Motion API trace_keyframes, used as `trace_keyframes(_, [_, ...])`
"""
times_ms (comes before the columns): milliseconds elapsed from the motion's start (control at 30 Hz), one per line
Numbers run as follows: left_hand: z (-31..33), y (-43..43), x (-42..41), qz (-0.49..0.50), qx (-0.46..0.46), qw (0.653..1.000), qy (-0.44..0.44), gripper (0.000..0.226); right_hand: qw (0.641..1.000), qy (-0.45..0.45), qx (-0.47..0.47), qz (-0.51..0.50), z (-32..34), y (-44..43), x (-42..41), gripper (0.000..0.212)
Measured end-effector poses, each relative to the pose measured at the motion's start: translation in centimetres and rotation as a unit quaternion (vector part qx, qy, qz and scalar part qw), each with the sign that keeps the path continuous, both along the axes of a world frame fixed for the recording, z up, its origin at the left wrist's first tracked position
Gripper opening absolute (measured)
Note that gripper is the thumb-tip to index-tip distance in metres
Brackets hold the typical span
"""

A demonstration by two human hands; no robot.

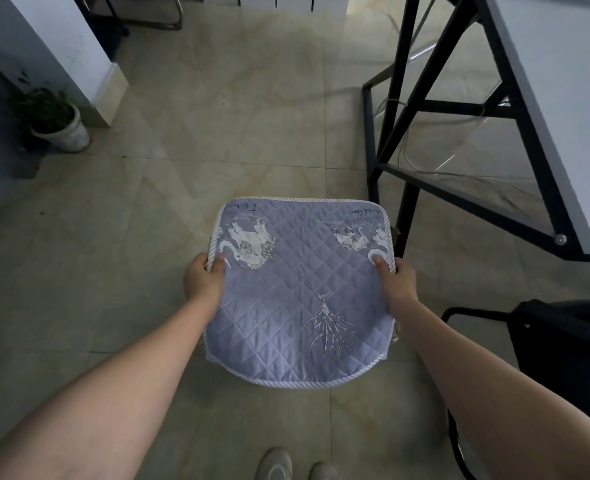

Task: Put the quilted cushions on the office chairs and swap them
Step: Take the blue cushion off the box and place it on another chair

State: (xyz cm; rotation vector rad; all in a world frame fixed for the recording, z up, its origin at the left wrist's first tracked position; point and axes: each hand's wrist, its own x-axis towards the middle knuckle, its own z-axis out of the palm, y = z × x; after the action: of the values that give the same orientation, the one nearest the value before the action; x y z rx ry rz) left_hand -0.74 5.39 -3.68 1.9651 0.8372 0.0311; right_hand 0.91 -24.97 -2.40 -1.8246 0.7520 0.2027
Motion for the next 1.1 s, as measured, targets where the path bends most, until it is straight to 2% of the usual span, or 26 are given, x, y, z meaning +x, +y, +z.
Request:
trace_keyframes(233, [2.8,0.0,-1.2,0.008,-0.023,0.999,-0.049,0.016,0.998,-0.005,-0.049,0.037,2.8,-0.4,-1.1,0.028])
trace_keyframes(467, [7.2,-0.1,-2.3,0.007,-0.023,0.998,-0.066,0.021,0.999,-0.034,-0.037,0.014,8.2,0.3,-2.6,0.03])
trace_keyframes(800, [14.7,-0.1,-5.1,0.016,-0.035,0.995,-0.087,0.024,0.997,-0.064,-0.004,-0.033,16.2,0.0,-6.2,0.018])
trace_keyframes(1100, [21.1,-2.0,-6.3,-0.011,-0.053,0.992,-0.111,0.025,0.993,-0.079,-0.001,-0.085,21.5,-2.1,-9.6,0.024])
